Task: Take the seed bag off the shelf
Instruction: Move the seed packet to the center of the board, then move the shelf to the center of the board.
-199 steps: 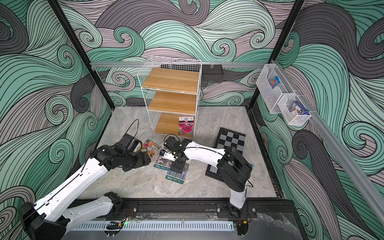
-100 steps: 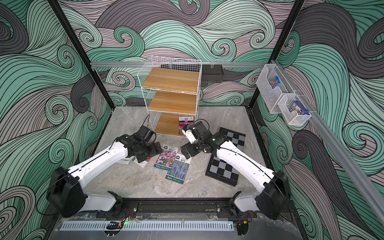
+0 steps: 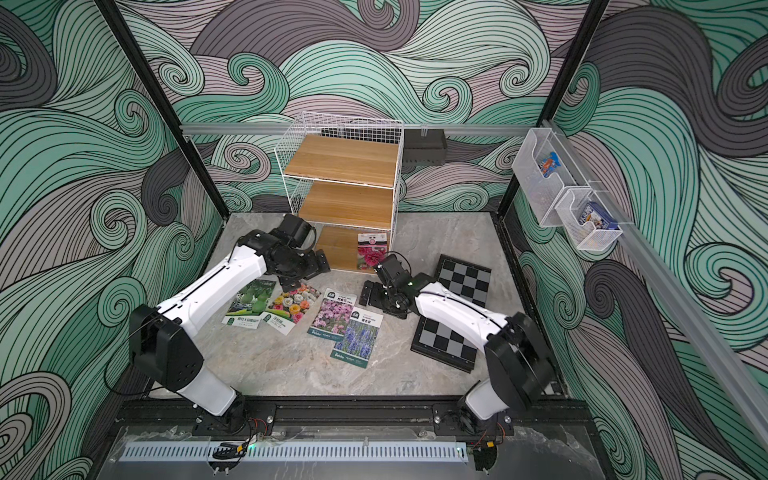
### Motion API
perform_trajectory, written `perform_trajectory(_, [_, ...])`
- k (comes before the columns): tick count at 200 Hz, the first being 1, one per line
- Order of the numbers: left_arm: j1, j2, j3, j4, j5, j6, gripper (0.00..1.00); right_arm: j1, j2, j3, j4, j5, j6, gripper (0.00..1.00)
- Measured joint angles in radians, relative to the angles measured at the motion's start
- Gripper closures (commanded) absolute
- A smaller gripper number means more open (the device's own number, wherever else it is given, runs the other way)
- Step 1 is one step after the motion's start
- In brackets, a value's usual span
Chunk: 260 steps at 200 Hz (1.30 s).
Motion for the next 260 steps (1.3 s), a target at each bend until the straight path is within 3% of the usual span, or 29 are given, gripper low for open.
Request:
perform_trajectory(45, [0.055, -0.336, -0.097, -0.111, -0.053, 0.069, 0.02, -0.005, 0.233, 0.168, 0.217, -0.023, 0.095, 0.05])
perform_trajectory(69, [0.072, -0.418, -0.124, -0.161, -0.057, 0.095, 0.01, -0.019, 0.277, 0.182, 0.276, -0.019, 0.134, 0.05])
perform_trajectory(142, [0.087, -0.455, -0.249, -0.180, -0.048, 0.125, 0.01, -0.142, 0.288, 0.182, 0.324, -0.062, 0.071, 0.03])
perform_trajectory(213, [0.087, -0.456, -0.263, -0.180, -0.032, 0.146, 0.01, -0.310, 0.292, 0.209, 0.285, -0.122, -0.002, 0.01])
perform_trajectory(260, [0.087, -0.455, -0.265, -0.177, -0.017, 0.156, 0.02, -0.290, 0.291, 0.222, 0.268, -0.133, 0.003, 0.01])
